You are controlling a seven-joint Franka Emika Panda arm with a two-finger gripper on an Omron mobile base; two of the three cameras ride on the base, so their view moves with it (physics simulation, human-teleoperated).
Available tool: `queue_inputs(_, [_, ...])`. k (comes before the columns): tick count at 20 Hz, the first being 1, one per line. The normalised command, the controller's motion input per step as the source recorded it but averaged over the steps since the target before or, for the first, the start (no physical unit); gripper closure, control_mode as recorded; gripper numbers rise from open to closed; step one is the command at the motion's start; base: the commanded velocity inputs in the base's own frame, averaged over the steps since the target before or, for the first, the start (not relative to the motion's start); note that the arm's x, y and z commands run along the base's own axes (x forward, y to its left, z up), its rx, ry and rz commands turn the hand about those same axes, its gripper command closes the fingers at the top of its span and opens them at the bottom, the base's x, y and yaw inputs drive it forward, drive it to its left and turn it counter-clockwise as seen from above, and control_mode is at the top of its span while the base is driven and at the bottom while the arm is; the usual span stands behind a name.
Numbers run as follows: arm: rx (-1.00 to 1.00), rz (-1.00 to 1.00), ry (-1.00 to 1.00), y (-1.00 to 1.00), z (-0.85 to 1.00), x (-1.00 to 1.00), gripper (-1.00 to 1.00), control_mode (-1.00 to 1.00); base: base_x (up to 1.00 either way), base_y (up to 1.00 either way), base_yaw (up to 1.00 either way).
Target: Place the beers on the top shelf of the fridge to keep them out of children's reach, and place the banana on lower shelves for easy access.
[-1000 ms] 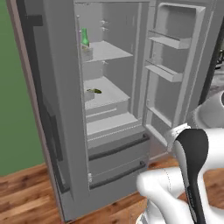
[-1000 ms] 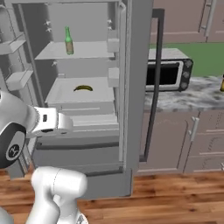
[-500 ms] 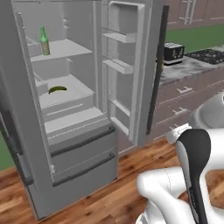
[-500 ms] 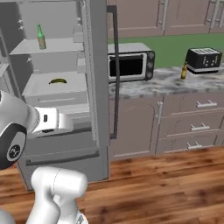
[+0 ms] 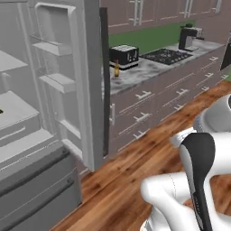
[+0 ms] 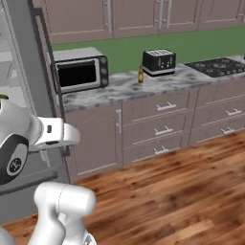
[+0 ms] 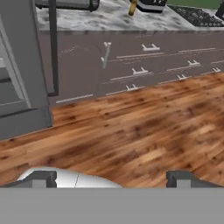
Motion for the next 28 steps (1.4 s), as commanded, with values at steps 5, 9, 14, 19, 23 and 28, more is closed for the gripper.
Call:
queue_inputs(5, [0.0, 0.0, 0.0, 0.0, 0.0, 0.0, -1.0, 1.0, 0.59, -0.59, -0.25])
queue_inputs(9, [0.0, 0.0, 0.0, 0.0, 0.0, 0.0, -1.0, 1.0, 0.86, -0.32, -0.1])
queue_inputs(14, [0.0, 0.0, 0.0, 0.0, 0.0, 0.0, -1.0, 1.0, 1.0, -0.13, 0.07])
queue_inputs(19, [0.0, 0.0, 0.0, 0.0, 0.0, 0.0, -1.0, 1.0, 1.0, -0.24, 0.22])
queue_inputs(23, [0.0, 0.0, 0.0, 0.0, 0.0, 0.0, -1.0, 1.0, 1.0, -0.36, 0.3])
queue_inputs(28, [0.0, 0.0, 0.0, 0.0, 0.0, 0.0, -1.0, 1.0, 1.0, -0.39, 0.35])
